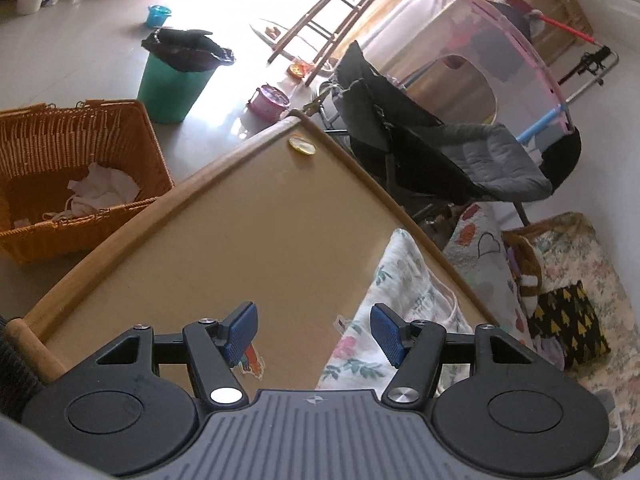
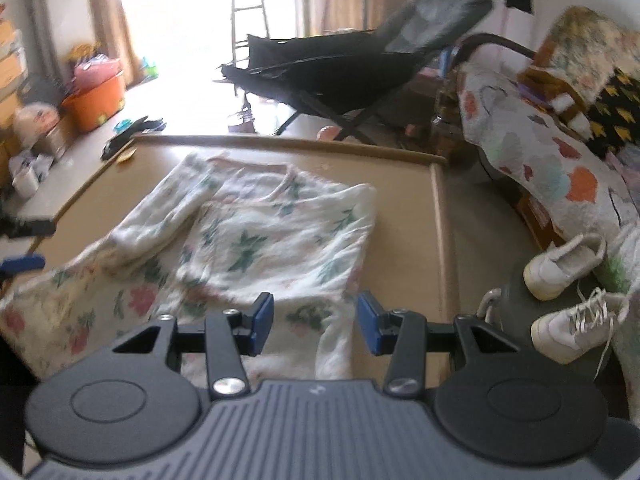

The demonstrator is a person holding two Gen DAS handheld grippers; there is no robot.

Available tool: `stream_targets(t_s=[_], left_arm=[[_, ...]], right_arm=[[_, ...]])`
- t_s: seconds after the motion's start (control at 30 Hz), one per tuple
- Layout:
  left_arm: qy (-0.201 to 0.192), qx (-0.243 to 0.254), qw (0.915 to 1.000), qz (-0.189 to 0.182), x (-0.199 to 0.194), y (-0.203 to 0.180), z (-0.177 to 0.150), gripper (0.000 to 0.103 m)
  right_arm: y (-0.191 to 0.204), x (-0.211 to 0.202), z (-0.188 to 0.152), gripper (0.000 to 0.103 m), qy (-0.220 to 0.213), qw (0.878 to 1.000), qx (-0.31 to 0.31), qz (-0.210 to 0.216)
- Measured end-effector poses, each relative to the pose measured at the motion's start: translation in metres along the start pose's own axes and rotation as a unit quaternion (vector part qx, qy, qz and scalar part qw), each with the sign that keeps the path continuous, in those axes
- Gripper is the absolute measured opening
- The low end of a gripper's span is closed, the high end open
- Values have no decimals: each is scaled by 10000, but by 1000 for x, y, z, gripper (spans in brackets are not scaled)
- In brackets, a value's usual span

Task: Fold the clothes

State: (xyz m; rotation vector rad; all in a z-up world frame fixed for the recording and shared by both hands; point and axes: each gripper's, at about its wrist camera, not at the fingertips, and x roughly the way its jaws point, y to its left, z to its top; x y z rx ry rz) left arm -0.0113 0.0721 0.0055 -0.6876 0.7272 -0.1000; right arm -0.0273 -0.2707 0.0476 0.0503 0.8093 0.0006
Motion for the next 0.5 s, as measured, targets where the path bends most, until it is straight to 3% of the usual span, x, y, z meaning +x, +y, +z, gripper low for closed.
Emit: stream_targets(t_s=[0.5], left_arm=[[-28,-320,9995,-74,8,6,5,65]], right_arm=[[-29,34,19,46,75,9959,860,-287]])
